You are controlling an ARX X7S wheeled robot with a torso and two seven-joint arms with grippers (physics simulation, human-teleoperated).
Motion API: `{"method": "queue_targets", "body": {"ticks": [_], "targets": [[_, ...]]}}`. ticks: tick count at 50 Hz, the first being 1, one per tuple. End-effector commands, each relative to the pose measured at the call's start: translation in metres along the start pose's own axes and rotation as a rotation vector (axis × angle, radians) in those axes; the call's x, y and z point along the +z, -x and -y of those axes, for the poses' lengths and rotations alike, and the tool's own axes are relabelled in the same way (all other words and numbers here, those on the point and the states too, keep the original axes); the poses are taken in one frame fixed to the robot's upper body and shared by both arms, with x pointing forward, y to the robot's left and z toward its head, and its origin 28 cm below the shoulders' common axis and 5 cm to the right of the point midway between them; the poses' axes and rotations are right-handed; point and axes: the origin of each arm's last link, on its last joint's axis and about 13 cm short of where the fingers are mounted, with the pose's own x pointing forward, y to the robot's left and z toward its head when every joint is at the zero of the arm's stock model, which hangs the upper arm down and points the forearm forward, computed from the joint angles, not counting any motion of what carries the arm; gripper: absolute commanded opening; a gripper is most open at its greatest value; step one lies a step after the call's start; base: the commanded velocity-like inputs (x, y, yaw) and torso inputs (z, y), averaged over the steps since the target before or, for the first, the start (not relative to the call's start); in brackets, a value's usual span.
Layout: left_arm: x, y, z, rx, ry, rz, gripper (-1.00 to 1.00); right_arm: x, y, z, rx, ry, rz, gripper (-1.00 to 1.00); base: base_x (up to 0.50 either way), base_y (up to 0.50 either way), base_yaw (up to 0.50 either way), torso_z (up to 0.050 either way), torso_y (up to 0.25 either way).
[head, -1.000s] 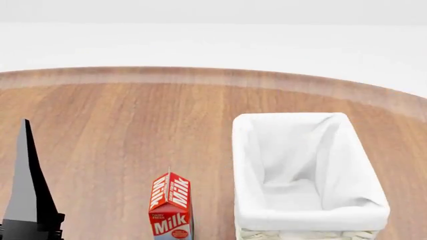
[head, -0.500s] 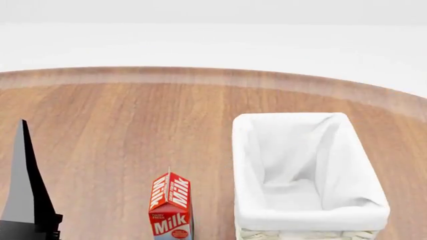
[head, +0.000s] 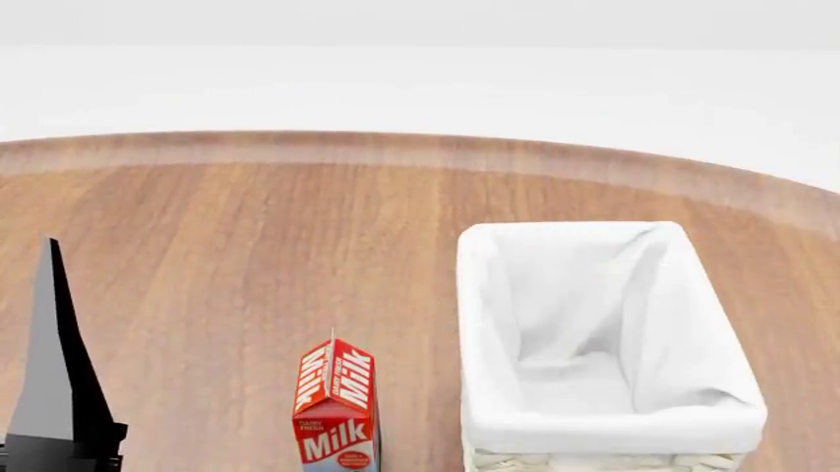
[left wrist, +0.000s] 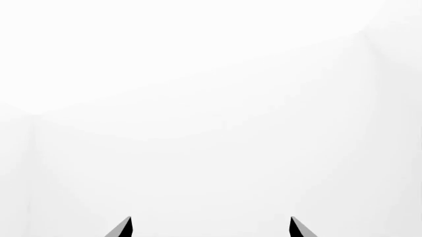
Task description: Pick up the alphabet soup and the tomato sauce, and put them in the basket.
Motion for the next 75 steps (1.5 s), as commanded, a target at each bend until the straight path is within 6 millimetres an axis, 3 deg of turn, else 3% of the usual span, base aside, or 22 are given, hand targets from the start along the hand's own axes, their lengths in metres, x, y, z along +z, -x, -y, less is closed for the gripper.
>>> {"method": "queue_targets", "body": {"ticks": [1,75], "targets": [[0.001,-0.001,0.0,-0.003,-0.001,-0.001,1.0,0.004,-0.002,0.005,-0.015,-0.04,0.007,1.0,0.0,0.0,0.0,0.0,0.0],[0.0,0.001,0.001,-0.005,0.001,-0.004,1.0,-0.018,-0.04,0.011,-0.02,-0.128,-0.053,1.0,0.0,0.0,0.0,0.0,0.0]]}}
